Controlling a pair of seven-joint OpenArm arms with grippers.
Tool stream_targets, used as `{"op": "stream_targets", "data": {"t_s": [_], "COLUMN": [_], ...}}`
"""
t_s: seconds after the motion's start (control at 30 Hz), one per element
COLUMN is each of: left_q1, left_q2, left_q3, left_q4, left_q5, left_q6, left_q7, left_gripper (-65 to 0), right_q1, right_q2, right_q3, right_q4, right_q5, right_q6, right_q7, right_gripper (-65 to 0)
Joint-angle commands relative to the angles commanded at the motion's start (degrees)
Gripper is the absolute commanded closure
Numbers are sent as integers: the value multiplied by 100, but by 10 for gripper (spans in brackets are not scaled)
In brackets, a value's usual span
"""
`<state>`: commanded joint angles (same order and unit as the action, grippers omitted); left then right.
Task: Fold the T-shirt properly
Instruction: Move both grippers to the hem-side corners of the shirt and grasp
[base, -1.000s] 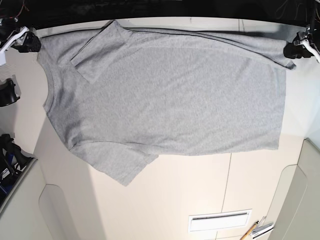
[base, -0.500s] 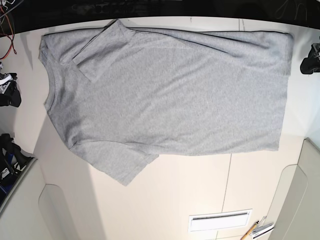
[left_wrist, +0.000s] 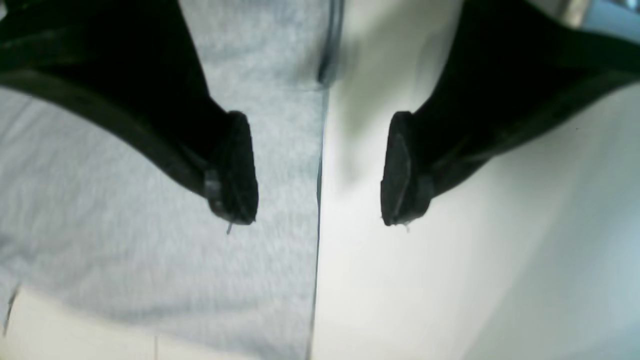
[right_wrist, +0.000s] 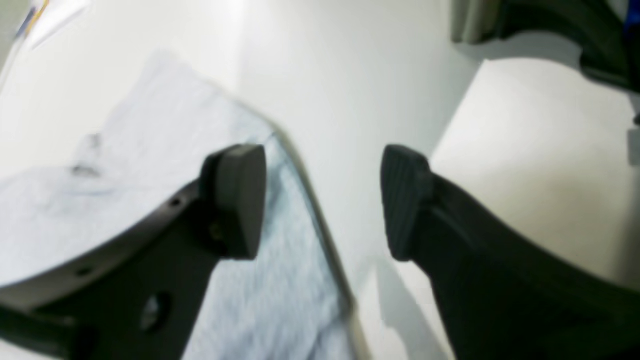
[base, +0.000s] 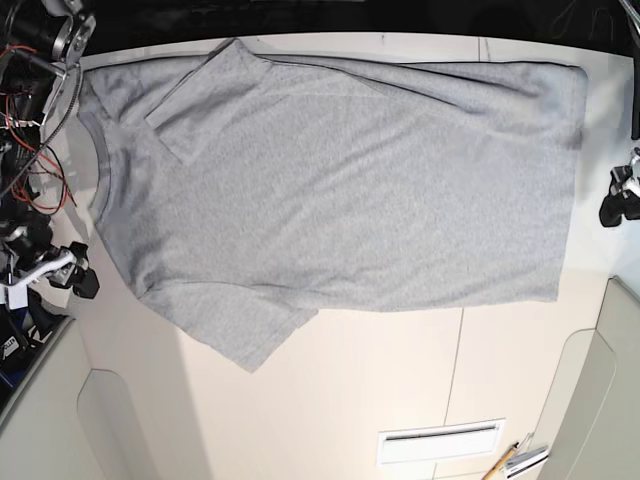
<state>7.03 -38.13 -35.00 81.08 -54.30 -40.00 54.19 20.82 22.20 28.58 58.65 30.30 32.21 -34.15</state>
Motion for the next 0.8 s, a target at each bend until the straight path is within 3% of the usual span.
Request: {"op": "stream_targets", "data": {"t_s": [0.23,0.47,0.8], "left_q1": [-1845,-2802,-2837], "left_q2": [-92,-44,763], "left_q3": [1088,1834,1856], "left_q4": [-2076,-3781,-3976], "left_q5": [935,1143,1176], "left_q6": [0,0,0], "left_q7": [-662,-1158,-1198], "left_gripper": [-424,-424,-424], "right_q1": [546,529,520], "right_q2": [-17,-48,-304], "right_q3": [-374,-413,-413], "right_q4": [-1344,-1606,-1606], "right_q5": [-380,-570,-413], "right_q6": [15,15,105], "right_q7": [560,649,568], "right_gripper": [-361,-361,-361]}}
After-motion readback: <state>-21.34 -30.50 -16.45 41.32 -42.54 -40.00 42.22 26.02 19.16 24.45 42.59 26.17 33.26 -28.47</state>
